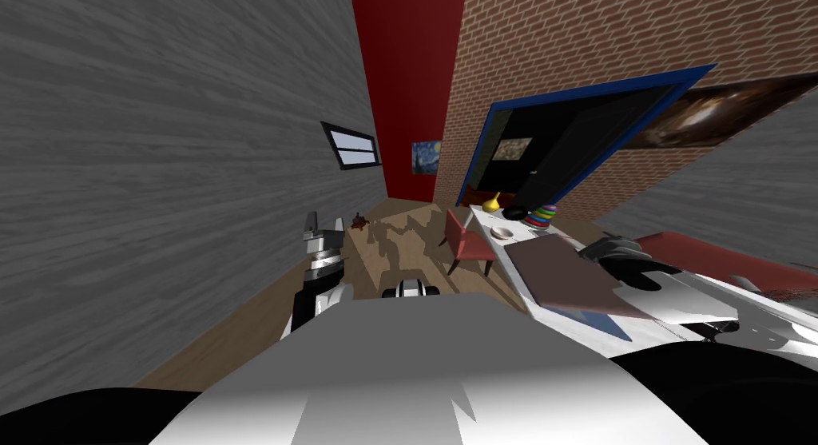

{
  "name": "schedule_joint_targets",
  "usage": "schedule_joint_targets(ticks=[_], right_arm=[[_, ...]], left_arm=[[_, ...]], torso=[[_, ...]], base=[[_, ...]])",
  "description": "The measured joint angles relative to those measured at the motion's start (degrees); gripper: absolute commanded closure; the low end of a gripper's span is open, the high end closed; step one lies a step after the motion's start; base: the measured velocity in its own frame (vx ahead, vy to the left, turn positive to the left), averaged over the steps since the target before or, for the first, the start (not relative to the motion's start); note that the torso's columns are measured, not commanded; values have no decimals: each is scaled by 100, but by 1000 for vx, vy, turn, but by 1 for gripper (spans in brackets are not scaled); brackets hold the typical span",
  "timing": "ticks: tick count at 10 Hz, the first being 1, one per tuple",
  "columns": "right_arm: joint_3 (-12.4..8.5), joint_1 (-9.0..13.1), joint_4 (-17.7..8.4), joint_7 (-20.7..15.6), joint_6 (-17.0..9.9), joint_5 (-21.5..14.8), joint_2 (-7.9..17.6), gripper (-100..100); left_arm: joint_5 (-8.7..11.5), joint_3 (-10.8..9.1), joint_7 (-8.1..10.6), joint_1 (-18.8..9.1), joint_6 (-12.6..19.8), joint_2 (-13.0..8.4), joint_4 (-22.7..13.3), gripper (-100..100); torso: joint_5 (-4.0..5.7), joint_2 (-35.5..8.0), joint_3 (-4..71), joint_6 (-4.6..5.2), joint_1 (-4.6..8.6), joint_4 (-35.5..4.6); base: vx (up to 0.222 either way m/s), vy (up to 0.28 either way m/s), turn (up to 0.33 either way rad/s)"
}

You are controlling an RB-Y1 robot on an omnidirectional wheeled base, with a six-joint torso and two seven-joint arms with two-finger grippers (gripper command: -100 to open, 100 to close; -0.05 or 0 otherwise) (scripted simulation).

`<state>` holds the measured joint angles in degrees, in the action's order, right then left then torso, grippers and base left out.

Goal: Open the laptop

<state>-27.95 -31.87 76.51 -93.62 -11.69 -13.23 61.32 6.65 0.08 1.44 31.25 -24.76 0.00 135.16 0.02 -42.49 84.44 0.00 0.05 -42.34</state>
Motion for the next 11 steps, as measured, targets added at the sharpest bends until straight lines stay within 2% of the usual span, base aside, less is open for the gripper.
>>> schedule_joint_targets(ticks=[3,6,8,9,11], right_arm=[[254,5,338,-409,213,-175,-347,-100],[590,170,486,-789,446,-319,-625,-100],[703,112,705,-997,587,-385,-797,-100],[781,209,701,-1100,674,-438,-866,-100],[897,215,874,-1325,836,-544,-1056,-100]], left_arm=[[0,0,0,0,0,0,0,0],[0,0,0,0,0,0,0,0],[0,0,0,1,0,0,0,0],[0,0,0,1,0,0,0,0],[0,0,0,1,0,0,0,0]], torso=[[-1,34,20,0,-5,9],[-1,27,16,0,-1,7],[-3,33,20,-1,-9,9],[7,33,19,11,-8,16],[14,13,6,19,12,11]], base=[[-248,-136,14],[-233,-122,12],[-171,-92,20],[-184,-82,24],[-121,-49,15]])
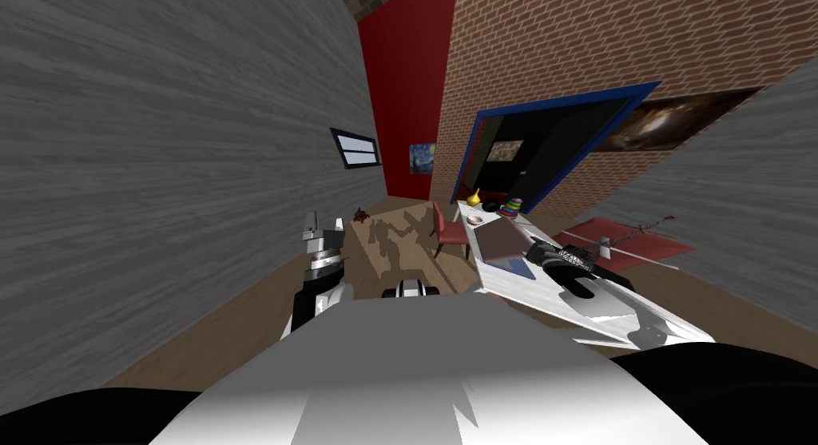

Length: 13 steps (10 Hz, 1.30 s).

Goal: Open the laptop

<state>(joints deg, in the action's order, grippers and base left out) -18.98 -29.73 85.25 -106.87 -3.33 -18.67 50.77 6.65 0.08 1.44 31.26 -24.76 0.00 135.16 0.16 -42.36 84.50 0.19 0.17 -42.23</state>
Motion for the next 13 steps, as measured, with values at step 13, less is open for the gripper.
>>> schedule_joint_targets(ticks=[13], right_arm=[[608,2209,-876,-1584,-760,-598,-1841,-100]], left_arm=[[0,0,0,1,0,0,0,0]], torso=[[-10,0,2,-21,-1,-8]], base=[[-47,-85,-130]])
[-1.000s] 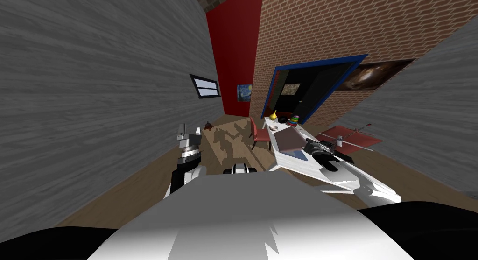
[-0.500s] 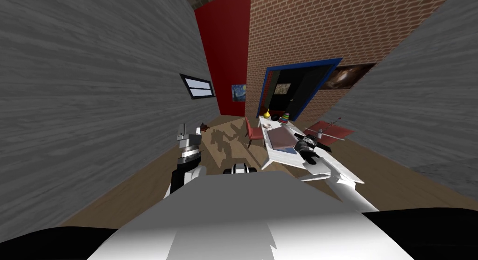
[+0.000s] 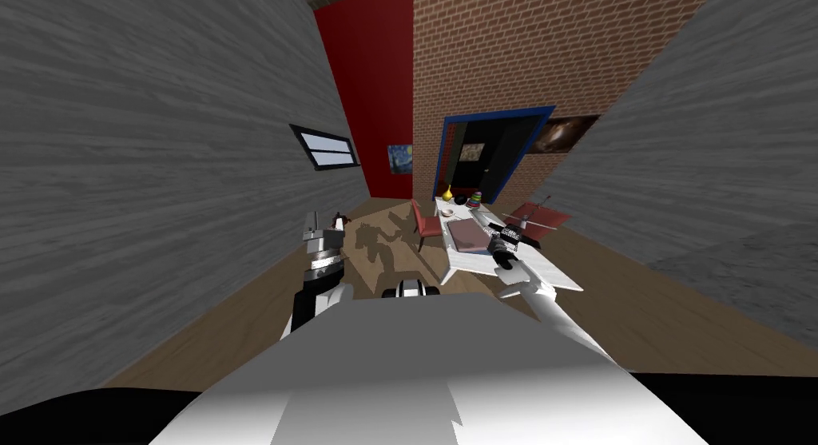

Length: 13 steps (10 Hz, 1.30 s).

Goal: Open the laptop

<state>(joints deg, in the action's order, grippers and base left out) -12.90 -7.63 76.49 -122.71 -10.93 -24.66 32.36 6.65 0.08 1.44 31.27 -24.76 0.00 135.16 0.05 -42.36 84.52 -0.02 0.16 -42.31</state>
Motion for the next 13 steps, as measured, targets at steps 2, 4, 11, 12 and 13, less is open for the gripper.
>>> schedule_joint_targets(ticks=[2,4,11,12,13], right_arm=[[70,357,-118,-231,-69,-105,-321,-100],[176,624,-139,-479,-241,-86,-544,-100],[312,2065,-948,-1225,-371,-566,-1605,-100],[412,2116,-786,-1331,-497,-476,-1677,-100],[504,2255,-771,-1482,-654,-609,-1906,-100]], left_arm=[[0,0,0,1,0,0,0,0],[0,1,0,0,0,0,0,0],[0,0,0,0,0,0,0,0],[0,1,0,0,0,0,0,0],[0,-1,0,0,0,0,0,0]], torso=[[-5,3,3,9,-7,2],[-8,13,7,-3,-29,3],[-2,8,5,-1,-3,1],[-4,5,3,1,-14,2],[-1,-5,-2,9,4,0]], base=[[-50,-119,-215],[-17,-43,22],[-25,-75,-121],[-62,-138,-311],[-44,-143,-150]])
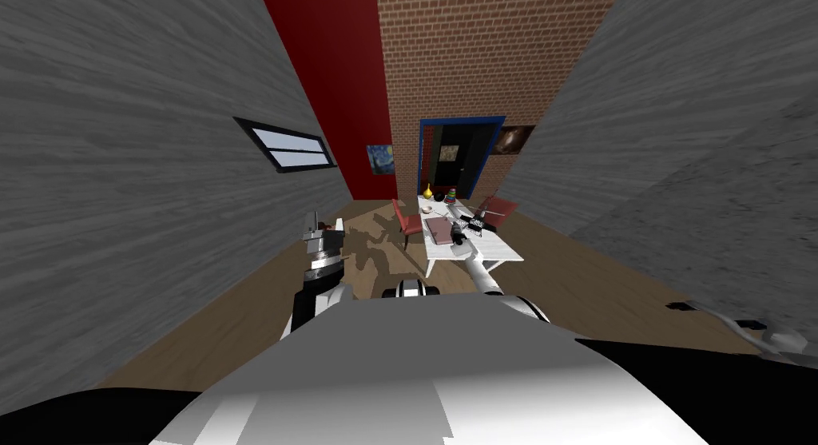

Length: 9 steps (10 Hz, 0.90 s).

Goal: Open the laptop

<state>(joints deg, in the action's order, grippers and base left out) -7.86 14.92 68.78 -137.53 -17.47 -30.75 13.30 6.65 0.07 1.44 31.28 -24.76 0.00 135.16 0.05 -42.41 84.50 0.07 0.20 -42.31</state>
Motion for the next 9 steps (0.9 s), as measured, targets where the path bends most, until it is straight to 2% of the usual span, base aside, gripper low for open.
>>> schedule_joint_targets(ticks=[1,2,3,5,6,7,8,9], right_arm=[[37,165,-75,-158,-81,-63,-197,-100],[85,318,-102,-270,-114,14,-261,-100],[120,429,-56,-330,-172,40,-318,-100],[190,795,-291,-614,-335,-248,-742,-100],[166,979,-372,-681,-310,-331,-907,-100],[172,1230,-685,-744,-271,-495,-1117,-100],[338,1341,-587,-913,-384,-324,-1228,-100],[318,1552,-664,-1028,-423,-414,-1376,-100]], left_arm=[[0,1,0,-1,0,0,-1,0],[0,1,0,-1,0,0,0,0],[0,2,0,-1,0,1,0,0],[0,1,0,-1,0,0,0,0],[0,2,0,-1,0,1,0,0],[0,0,0,0,0,0,0,0],[0,1,0,-1,0,0,0,0],[0,2,0,-1,0,1,-1,0]], torso=[[0,9,4,-10,-9,0],[-9,21,12,-11,-39,4],[-14,24,15,-8,-54,6],[1,8,4,-9,-3,1],[-5,12,6,-11,-26,1],[-2,11,7,-2,-7,3],[-1,8,5,-8,-11,0],[-8,12,7,-11,-36,2]], base=[[-9,-74,38],[4,-14,22],[-24,-91,-270],[-19,-89,-93],[-20,-122,-253],[-24,-127,-156],[-14,-68,7],[-6,-19,23]])
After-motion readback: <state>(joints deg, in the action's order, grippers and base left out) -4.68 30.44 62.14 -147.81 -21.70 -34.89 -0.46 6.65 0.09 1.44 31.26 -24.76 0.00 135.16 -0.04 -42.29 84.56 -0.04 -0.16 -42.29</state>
